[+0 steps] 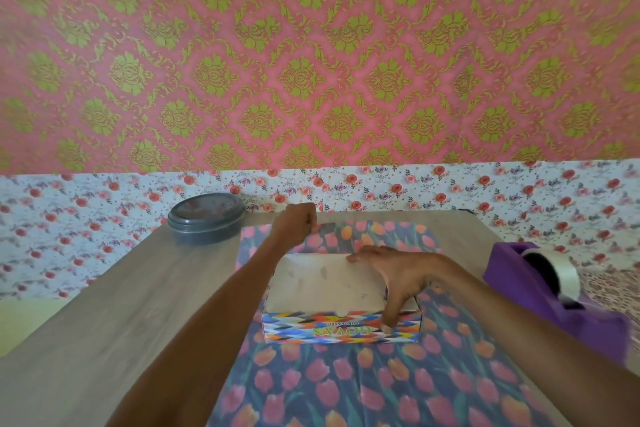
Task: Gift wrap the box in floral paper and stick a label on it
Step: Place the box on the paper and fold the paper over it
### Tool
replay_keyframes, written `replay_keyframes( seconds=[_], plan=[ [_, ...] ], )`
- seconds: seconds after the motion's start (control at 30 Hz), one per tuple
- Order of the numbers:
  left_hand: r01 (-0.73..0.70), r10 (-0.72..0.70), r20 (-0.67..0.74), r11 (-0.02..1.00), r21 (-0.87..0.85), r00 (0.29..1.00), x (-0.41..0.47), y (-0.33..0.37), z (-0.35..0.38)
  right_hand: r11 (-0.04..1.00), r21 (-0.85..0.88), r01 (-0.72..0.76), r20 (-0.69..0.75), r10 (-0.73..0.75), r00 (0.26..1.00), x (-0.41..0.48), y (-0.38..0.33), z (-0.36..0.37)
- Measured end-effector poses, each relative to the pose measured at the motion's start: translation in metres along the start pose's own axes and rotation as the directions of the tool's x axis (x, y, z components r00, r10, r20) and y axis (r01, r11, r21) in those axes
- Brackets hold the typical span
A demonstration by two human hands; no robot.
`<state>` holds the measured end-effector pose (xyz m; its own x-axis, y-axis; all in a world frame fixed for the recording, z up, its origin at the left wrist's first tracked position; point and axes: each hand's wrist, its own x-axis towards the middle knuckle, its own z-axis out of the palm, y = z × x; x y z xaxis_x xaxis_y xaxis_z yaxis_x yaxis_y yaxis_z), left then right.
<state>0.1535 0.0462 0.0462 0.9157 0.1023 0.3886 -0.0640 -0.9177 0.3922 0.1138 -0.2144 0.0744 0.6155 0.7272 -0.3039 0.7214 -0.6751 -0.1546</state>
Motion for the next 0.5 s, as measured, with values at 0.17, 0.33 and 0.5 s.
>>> replay_keyframes(
  seconds=[0.17, 0.33, 0.5],
  plan=[
    [-0.026, 0.014, -0.18, 0.998, -0.065, 0.984, -0.03, 0.021, -0.028, 0.999, 0.023, -0.035, -0.049, 0.036, 0.998, -0.01, -0.001, 0.005],
    [-0.058, 0.057, -0.166, 0.998, 0.001, 0.985, -0.067, 0.036, -0.036, 0.997, 0.075, -0.01, -0.037, 0.013, 0.999, -0.021, -0.004, 0.003],
    [-0.055, 0.06, -0.127, 0.998, 0.041, 0.99, -0.104, 0.043, -0.032, 0.956, 0.274, 0.108, -0.611, 0.086, 0.787, -0.032, -0.005, 0.001]
  ],
)
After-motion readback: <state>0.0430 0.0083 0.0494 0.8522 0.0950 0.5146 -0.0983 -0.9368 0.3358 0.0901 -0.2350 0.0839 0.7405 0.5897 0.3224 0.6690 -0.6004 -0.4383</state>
